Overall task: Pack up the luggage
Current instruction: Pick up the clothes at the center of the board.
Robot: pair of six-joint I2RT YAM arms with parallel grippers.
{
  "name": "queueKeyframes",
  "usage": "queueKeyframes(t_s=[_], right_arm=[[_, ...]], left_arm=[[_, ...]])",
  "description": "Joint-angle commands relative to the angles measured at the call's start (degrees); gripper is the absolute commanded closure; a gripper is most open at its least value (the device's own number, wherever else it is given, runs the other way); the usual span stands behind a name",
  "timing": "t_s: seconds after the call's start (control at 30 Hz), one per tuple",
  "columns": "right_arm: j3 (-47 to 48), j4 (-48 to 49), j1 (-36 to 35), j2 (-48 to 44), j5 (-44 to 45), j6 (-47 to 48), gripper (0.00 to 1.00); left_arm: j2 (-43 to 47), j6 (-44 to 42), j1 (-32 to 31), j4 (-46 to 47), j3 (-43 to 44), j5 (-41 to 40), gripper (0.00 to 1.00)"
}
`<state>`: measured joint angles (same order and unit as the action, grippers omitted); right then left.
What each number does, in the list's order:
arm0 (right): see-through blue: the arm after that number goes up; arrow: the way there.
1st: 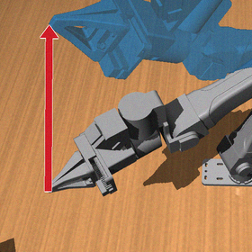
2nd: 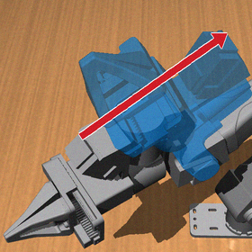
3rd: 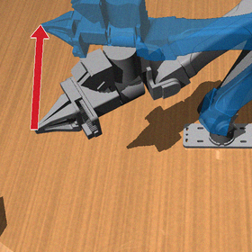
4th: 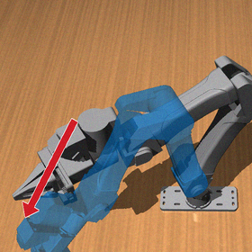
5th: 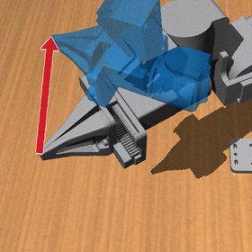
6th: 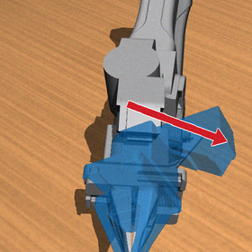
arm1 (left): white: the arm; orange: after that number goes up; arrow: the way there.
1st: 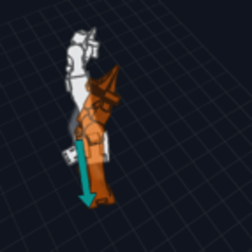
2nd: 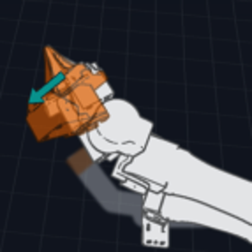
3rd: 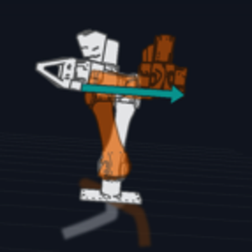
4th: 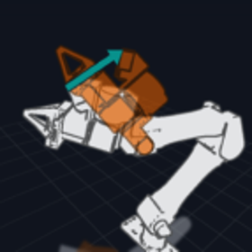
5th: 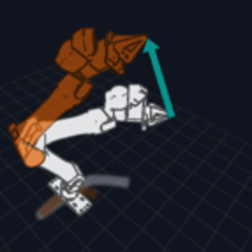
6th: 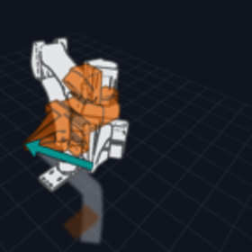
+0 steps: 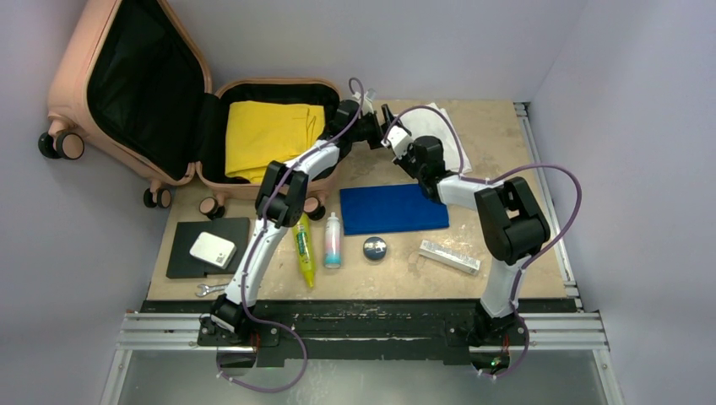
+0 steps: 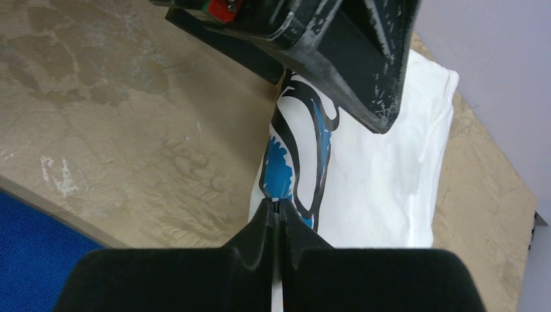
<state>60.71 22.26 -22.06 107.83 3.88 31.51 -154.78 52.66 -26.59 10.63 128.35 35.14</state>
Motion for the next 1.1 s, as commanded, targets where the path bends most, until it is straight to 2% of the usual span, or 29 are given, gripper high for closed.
queueKeyframes(t_s=[0.0, 0.4, 0.6, 0.8, 1.07], right_arm=[[-0.54, 3.2, -0.09, -2.98, -2.25, -0.5, 1.0], [-1.89, 5.35, -0.03, -4.35, -2.06, -0.81, 1.0], [-2.35, 6.27, -0.06, -4.58, -1.54, -0.85, 1.0], [-3.01, 7.49, 0.01, -4.55, -0.91, -1.01, 1.0], [-3.99, 8.23, 0.27, -5.89, -2.49, -1.38, 1.0]], left_arm=[[-6.62, -1.87, -3.85, -5.15, -1.04, -1.1, 0.01], [-8.26, -3.16, -5.19, -6.19, -2.01, -1.68, 0.01], [-8.27, -3.14, -5.75, -6.92, -2.46, -1.46, 0.05], [-4.72, -3.76, -5.62, -8.15, -6.01, -2.85, 0.01], [-6.99, -4.76, -6.26, -10.09, -6.19, -4.7, 0.01]])
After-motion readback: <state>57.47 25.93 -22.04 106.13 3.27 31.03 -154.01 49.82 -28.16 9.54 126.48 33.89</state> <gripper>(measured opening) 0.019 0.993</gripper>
